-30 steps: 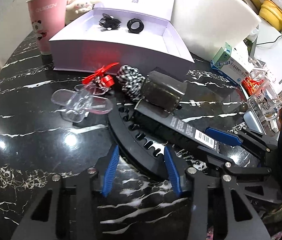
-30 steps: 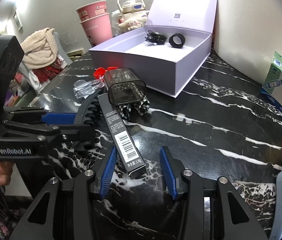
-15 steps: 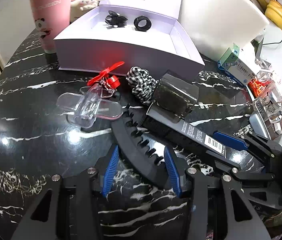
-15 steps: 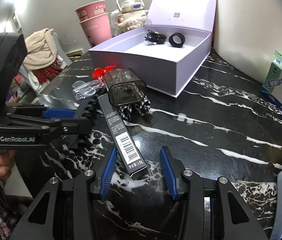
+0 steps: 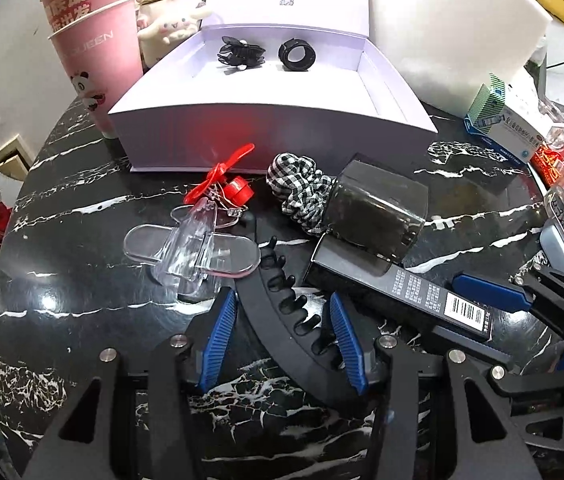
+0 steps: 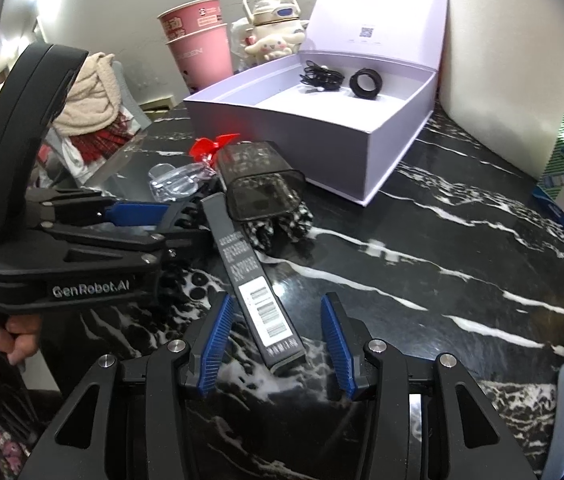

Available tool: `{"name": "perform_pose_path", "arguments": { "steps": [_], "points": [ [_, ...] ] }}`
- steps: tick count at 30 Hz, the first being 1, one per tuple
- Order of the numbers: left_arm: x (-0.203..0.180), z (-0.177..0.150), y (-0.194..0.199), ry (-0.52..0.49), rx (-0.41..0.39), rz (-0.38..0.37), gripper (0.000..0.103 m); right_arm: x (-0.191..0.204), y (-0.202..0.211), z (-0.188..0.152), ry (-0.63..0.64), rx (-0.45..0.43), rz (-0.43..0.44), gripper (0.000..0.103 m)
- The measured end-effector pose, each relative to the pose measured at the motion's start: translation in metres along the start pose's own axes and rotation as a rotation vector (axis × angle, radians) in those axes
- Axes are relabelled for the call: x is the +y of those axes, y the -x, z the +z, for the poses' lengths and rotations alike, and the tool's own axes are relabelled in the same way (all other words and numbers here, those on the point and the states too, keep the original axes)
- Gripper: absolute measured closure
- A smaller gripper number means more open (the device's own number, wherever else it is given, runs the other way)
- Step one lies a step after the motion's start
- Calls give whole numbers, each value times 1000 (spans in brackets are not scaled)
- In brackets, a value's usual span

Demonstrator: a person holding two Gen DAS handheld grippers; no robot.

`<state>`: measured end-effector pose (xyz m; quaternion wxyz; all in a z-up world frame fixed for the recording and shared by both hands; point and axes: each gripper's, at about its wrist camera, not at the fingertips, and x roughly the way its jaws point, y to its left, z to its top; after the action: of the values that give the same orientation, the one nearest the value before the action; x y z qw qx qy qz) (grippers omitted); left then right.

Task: Organize rigid objects
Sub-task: 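Close the left tool on the claw clip while the right tool grasps the black barcode box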

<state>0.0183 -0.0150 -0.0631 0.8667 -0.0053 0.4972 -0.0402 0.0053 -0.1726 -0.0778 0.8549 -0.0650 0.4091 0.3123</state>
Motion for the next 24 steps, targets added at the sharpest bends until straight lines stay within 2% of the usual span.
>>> {"name": "perform_pose_path", "arguments": {
  "steps": [2,4,6,15,24],
  "points": [
    [0,-2,1,-3,-4,1,58,3,-2,2,12,0,9,57],
    [0,-3,3,-8,-3,0,61,5,-4,3,29,-1,23,76],
    [0,-6,5,-17,-1,-2,74,9,-6,4,27,-1,51,84],
    [9,-24,18,24,-2,-94,74,19,3,-1,41,-21,72,85],
    [10,-37,45,16,-76,-89,74,31,25,-7,49,-67,37,85]
  ]
}}
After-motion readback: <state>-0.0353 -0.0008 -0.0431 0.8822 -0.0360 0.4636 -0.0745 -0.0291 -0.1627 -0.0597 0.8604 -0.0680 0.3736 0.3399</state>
